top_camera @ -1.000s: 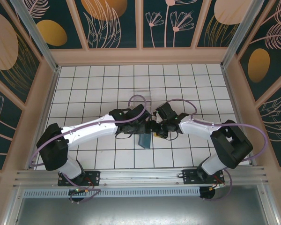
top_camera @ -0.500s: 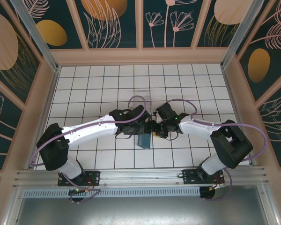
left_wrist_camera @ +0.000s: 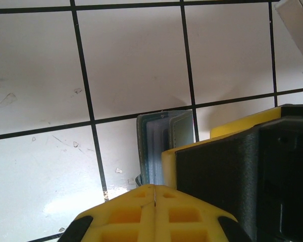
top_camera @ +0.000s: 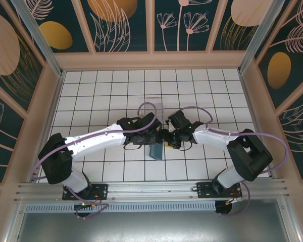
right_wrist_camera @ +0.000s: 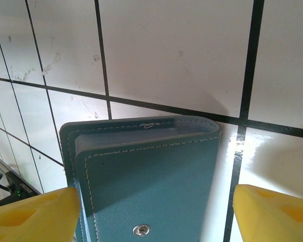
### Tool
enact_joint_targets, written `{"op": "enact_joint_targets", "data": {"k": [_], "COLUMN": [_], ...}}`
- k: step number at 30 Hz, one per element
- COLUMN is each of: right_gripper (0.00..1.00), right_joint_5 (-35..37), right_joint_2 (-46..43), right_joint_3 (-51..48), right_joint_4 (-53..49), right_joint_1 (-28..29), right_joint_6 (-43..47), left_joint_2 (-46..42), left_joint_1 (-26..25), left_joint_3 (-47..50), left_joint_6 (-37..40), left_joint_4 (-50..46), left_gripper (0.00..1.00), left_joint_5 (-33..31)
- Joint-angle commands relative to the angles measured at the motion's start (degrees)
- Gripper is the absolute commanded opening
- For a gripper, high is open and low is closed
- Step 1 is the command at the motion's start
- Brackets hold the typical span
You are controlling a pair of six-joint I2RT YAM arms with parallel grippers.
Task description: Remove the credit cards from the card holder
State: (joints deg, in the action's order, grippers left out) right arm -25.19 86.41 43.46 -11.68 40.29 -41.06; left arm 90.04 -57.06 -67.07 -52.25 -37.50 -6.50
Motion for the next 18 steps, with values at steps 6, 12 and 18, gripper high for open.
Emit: {"op": "enact_joint_targets", "data": {"k": [6, 12, 18], "right_gripper": [0.79, 0.75, 0.71], "right_joint_5": [0.62, 2.28, 3.81], "right_joint_2": [-0.14, -0.44, -0.97], "right_joint_3": [0.55, 1.0, 1.62], "right_joint_4": [0.99, -1.13, -3.37], "right_joint_1": [0.58, 0.56, 0.57], "right_joint_6": [-0.4, 0.27, 1.06], "left_joint_2": [-1.54, -0.91, -0.23], "left_joint_1": [-0.2, -0.25, -0.22], "left_joint_3": [0.18, 0.09, -0.23], "left_joint_6": [-1.02, -1.01, -0.88], "left_joint_4": [-0.19, -0.56, -1.42], "left_gripper": [0.0, 0.0, 0.0], "left_joint_5": [0.0, -0.09, -0.69]}}
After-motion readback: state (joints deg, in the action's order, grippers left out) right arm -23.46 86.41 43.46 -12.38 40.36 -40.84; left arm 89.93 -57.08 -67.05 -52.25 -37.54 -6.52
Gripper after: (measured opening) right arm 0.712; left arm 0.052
